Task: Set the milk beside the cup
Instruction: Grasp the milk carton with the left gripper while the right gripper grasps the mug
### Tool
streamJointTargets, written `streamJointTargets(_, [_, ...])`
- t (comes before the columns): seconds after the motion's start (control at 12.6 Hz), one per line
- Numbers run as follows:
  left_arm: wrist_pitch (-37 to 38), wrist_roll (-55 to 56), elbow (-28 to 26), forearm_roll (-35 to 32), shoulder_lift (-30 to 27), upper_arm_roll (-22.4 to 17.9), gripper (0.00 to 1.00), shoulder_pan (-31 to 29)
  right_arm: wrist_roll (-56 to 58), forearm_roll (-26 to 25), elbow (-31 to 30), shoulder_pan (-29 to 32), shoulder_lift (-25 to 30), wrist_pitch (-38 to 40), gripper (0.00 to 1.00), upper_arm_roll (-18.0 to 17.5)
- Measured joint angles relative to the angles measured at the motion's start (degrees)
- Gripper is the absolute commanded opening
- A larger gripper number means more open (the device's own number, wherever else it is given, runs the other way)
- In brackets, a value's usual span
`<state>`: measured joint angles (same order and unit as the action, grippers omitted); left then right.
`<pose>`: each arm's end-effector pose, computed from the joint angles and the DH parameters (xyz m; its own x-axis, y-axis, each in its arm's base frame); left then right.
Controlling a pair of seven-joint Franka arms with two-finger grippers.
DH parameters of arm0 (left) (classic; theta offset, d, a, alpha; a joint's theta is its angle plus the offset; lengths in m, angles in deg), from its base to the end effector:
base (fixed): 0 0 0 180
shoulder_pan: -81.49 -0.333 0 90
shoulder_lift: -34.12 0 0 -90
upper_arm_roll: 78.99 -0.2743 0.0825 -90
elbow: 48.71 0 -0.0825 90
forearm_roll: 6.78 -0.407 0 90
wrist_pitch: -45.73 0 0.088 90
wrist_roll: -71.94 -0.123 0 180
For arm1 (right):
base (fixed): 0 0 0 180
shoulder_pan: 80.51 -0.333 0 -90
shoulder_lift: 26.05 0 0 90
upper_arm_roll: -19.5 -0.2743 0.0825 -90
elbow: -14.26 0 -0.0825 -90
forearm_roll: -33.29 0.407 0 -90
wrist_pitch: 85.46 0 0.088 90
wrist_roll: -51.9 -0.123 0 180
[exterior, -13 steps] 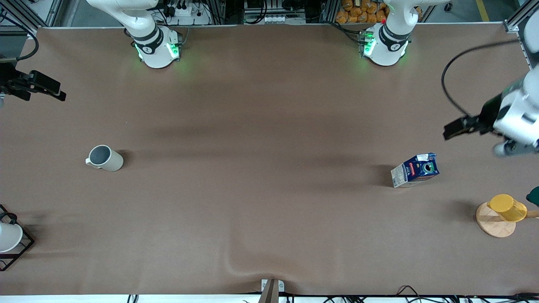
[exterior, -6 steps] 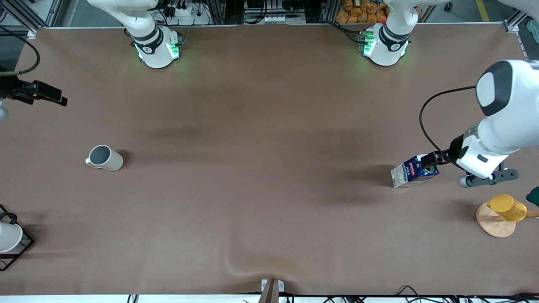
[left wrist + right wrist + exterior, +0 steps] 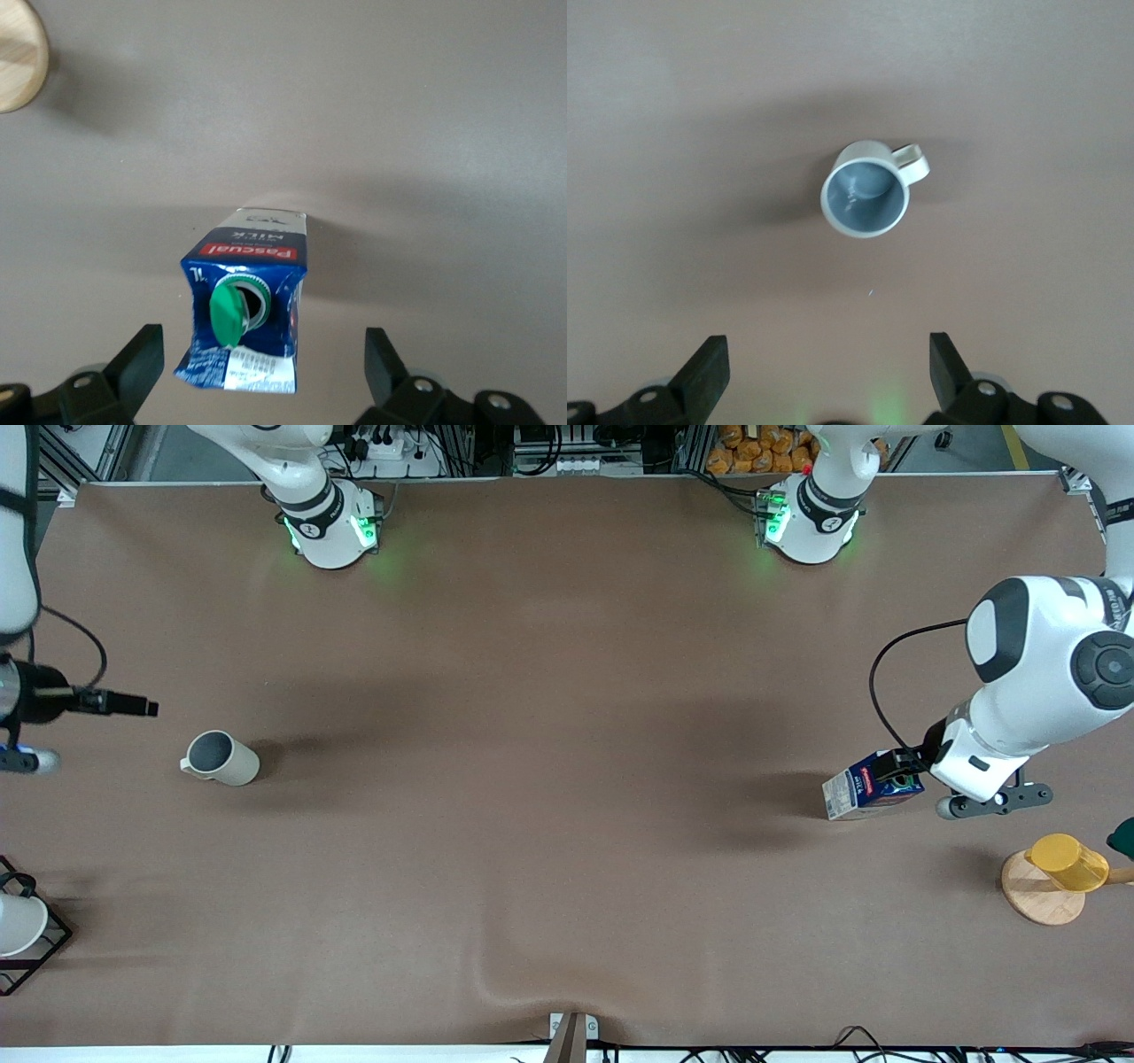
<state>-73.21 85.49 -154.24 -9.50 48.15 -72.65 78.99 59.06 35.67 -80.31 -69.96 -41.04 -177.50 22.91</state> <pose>0.6269 -0.0371 0.3270 0.9888 0.1489 -0.0056 0.1488 -0.9887 -0.0163 0.5923 -0.1402 0.3746 0.9489 -0.1118 -0.2953 -0.1355 -0.9889 -0.0610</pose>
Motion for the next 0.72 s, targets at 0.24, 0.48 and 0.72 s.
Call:
streamJointTargets(0.24, [-1.3,0.0,-1.6,0.0,0.0,0.0,1.0,-0.7,1.7,-0.4,0.0,1.4,-6.1,-5.1,1.0,0.0])
streamJointTargets(0.48, [-1.5,0.0,-2.2,0.0,0.0,-0.1,1.0,-0.8,1.7,-0.7,-1.4,0.4,-10.5,-11.3,1.0,-0.6])
streamJointTargets(0.72, [-3.3,0.0,-3.9,0.0,0.0,-0.1,1.0,-1.3,1.6,-0.8,-6.1,-2.6,-11.3,-17.4,1.0,-0.7])
